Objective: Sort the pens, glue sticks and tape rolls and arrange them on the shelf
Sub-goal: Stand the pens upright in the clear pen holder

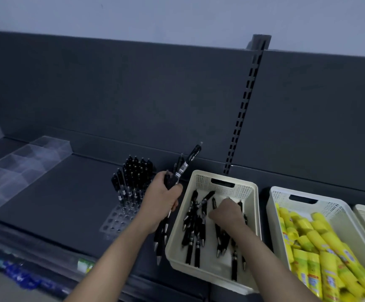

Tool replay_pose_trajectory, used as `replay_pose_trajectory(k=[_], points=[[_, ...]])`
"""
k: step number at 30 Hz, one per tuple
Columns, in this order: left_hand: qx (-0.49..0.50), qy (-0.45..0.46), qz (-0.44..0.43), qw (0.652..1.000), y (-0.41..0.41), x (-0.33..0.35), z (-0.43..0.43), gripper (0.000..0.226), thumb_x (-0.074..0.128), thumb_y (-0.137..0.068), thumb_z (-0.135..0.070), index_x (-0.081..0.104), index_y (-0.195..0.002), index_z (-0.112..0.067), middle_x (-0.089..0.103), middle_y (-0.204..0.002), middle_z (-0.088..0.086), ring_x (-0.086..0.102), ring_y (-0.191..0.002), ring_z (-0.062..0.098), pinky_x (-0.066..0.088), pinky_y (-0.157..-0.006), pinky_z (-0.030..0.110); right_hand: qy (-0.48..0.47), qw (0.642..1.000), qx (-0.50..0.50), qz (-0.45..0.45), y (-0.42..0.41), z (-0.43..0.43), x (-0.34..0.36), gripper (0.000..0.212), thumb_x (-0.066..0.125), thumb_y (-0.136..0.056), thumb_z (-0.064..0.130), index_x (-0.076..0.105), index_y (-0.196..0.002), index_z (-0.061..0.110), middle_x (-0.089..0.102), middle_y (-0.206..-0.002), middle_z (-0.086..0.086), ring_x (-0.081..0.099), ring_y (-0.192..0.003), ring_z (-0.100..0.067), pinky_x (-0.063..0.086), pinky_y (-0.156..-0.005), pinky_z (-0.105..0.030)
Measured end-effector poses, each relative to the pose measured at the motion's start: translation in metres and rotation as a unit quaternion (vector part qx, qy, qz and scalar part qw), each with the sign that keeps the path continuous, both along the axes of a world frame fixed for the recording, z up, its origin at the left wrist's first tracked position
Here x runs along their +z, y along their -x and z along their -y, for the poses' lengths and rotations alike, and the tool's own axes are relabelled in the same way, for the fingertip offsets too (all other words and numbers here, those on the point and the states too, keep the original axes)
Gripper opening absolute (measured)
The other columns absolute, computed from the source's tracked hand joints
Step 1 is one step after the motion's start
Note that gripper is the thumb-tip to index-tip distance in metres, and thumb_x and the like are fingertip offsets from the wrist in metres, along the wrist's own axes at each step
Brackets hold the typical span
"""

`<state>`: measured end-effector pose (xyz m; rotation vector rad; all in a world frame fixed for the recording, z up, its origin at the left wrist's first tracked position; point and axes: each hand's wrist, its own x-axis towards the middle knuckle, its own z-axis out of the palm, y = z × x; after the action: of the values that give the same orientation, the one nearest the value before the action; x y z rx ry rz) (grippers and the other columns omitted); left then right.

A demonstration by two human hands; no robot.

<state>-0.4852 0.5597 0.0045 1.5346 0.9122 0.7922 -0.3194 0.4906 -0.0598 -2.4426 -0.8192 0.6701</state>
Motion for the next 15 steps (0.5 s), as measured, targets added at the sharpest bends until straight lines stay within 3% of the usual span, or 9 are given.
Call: replay_pose_trajectory(k=[4, 8, 15], points=[[-0.023, -0.010, 0.011, 1.000, 0.008, 0.000, -0.009, 0.014, 0.056, -0.088, -0.007, 0.054, -0.096, -0.018, 0.050, -0.052, -0.006, 0.045, -0.040, 0.009, 0.039, -0.042, 0.021, -0.144, 0.984, -0.087, -0.052, 0.003, 0.006, 0.031, 0.026, 0.059, -0.075, 0.012, 0.047, -0.052, 0.015, 0.049, -0.046, 0.000, 0.046, -0.042, -0.018, 0.036, -0.047, -0.025], [-0.051, -0.010, 0.030, 0.998, 0.022, -0.001, -0.022, 0.014, 0.057, -0.087, -0.006, 0.054, -0.095, -0.018, 0.049, -0.049, -0.010, 0.044, -0.040, 0.010, 0.038, -0.041, 0.022, -0.312, 0.936, -0.111, -0.116, 0.038, 0.000, 0.065, 0.007, 0.059, -0.079, 0.008, 0.056, -0.073, 0.011, 0.058, -0.060, -0.002, 0.054, -0.047, -0.015, 0.047, -0.052, -0.032], [-0.067, -0.030, 0.071, 0.995, 0.077, 0.013, -0.066, 0.016, 0.058, -0.085, -0.005, 0.056, -0.093, -0.019, 0.052, -0.054, -0.010, 0.044, -0.043, 0.012, 0.038, -0.042, 0.022, -0.416, 0.881, -0.105, -0.198, 0.121, -0.036, 0.085, 0.013, 0.056, -0.093, 0.011, 0.060, -0.080, 0.008, 0.063, -0.068, -0.004, 0.063, -0.056, -0.009, 0.049, -0.046, -0.021]])
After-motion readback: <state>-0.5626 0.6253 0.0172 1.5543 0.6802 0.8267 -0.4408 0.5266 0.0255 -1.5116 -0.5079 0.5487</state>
